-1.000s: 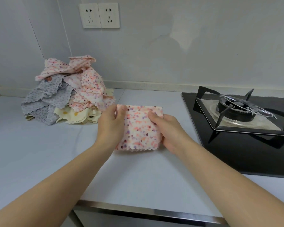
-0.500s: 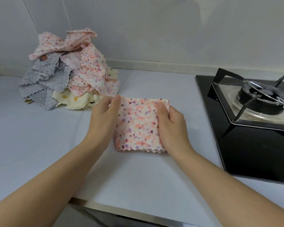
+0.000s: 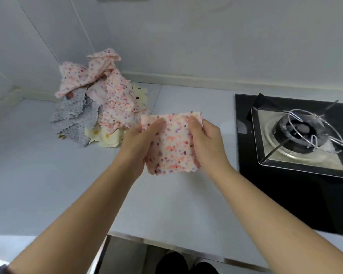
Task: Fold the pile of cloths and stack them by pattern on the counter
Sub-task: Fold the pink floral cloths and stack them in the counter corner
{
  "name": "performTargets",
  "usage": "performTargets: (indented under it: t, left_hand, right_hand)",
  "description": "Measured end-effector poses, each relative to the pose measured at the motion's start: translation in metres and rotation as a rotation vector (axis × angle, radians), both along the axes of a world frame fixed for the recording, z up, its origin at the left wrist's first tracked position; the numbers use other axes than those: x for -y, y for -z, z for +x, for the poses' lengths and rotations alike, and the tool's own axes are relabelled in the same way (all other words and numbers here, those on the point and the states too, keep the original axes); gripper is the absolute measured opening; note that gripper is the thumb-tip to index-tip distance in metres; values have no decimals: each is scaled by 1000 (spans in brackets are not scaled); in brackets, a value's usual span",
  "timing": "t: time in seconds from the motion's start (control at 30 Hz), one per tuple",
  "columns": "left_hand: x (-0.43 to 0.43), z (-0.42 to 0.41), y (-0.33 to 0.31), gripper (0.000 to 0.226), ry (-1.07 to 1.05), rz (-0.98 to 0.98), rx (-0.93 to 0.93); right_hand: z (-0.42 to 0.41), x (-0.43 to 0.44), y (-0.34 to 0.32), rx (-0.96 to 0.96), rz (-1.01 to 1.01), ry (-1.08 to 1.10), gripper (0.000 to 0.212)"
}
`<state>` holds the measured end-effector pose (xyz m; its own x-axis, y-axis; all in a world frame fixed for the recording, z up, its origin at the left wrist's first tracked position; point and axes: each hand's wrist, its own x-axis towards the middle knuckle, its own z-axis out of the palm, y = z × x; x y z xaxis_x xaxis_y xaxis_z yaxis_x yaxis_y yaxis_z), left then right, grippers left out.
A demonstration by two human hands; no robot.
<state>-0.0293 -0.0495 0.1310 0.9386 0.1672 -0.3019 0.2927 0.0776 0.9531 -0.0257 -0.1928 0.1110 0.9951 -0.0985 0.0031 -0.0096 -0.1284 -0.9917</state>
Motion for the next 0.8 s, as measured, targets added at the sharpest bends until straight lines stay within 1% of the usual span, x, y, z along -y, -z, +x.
performTargets:
  t: [0.07,0.17,0.23,0.33,0.4,0.47,0.57,0.67,0.73,0.8]
  left_hand:
    - [2,-1,-26,15,-2,16,-9]
    - [5,-4,-67,9,15,61,-7]
    - [7,-5,-86,7,22,86,-8]
    - [9,-11,-105,15,25,140,-36]
    - [13,-15,-110,23,33,158,-22]
    - [16,-15,-113,25,36,161,-16]
    - [22,-9,-113,24,9,167,-27]
    - [37,-7,-114,23,-21,150,-33]
    - [50,-10,-116,25,7,108,-44]
    - [68,-13,-117,23,62,96,-93]
  right_hand:
    - [-2,7,-27,-35,11,-11,49]
    - [-12,13,-67,-97,57,22,40]
    - [-18,12,-86,-121,85,69,40]
    - [-31,6,-106,-187,107,111,39]
    - [-33,7,-111,-239,135,125,38]
    - [-32,10,-113,-266,165,141,38]
    - [-29,18,-112,-246,160,186,30]
    - [-27,28,-111,-211,114,234,37]
    - [-27,37,-110,-168,90,278,44]
    - [-27,54,-111,-141,96,329,47]
